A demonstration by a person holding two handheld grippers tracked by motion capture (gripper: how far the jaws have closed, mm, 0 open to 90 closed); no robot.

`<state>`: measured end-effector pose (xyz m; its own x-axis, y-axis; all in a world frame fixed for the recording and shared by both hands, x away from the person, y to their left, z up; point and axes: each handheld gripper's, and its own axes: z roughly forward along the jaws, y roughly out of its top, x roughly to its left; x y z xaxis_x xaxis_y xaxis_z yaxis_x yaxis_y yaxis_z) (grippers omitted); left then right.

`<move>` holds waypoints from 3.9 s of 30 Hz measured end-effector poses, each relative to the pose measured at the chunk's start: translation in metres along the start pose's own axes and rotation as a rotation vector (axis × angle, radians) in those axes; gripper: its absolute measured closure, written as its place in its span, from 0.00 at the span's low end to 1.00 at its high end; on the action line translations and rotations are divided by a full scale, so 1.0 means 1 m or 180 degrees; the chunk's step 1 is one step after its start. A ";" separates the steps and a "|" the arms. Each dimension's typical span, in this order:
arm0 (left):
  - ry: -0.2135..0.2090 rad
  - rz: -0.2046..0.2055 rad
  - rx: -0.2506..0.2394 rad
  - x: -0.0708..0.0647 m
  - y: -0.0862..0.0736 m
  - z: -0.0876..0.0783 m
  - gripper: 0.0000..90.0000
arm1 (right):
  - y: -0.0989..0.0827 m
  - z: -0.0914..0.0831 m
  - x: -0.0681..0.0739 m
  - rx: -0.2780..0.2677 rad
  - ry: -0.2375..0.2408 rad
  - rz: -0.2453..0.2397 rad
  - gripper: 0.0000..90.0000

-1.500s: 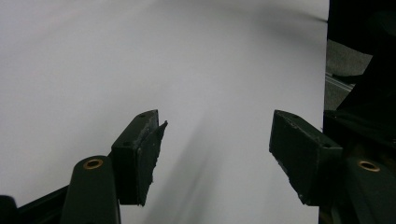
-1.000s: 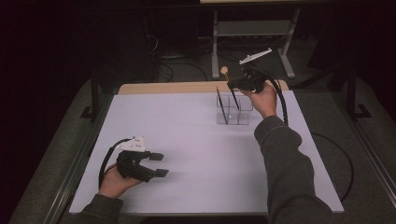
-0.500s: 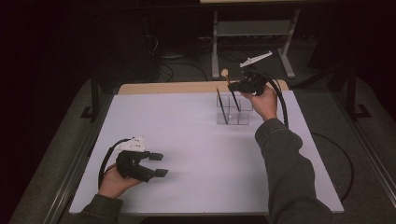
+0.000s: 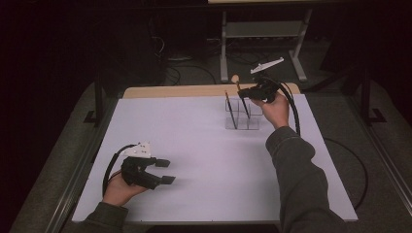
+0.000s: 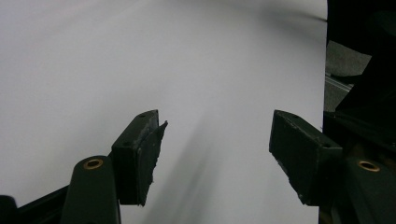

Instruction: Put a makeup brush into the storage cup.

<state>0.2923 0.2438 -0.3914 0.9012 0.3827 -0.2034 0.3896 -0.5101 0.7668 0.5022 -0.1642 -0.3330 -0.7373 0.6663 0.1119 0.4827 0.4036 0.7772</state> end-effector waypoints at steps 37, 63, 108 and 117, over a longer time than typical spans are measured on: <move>-0.0013 0.0008 0.0027 0.002 -0.001 0.002 0.37 | -0.018 0.007 0.000 0.0075 -0.0011 0.0081 0.92; -0.0011 0.0020 0.0031 0.002 -0.001 0.002 0.36 | -0.032 0.013 -0.002 0.0084 -0.0001 0.0133 0.91; 0.0050 -0.0001 0.0012 0.001 -0.001 0.003 0.33 | -0.066 -0.020 0.007 -0.0093 0.0058 0.0258 0.73; 0.0063 0.0003 -0.0007 0.001 0.000 0.002 0.33 | -0.071 -0.027 0.013 -0.0121 0.0076 0.0254 0.70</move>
<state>0.2933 0.2422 -0.3928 0.8977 0.3972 -0.1906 0.3882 -0.5087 0.7684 0.4451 -0.2013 -0.3700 -0.7085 0.6800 0.1887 0.5224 0.3255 0.7881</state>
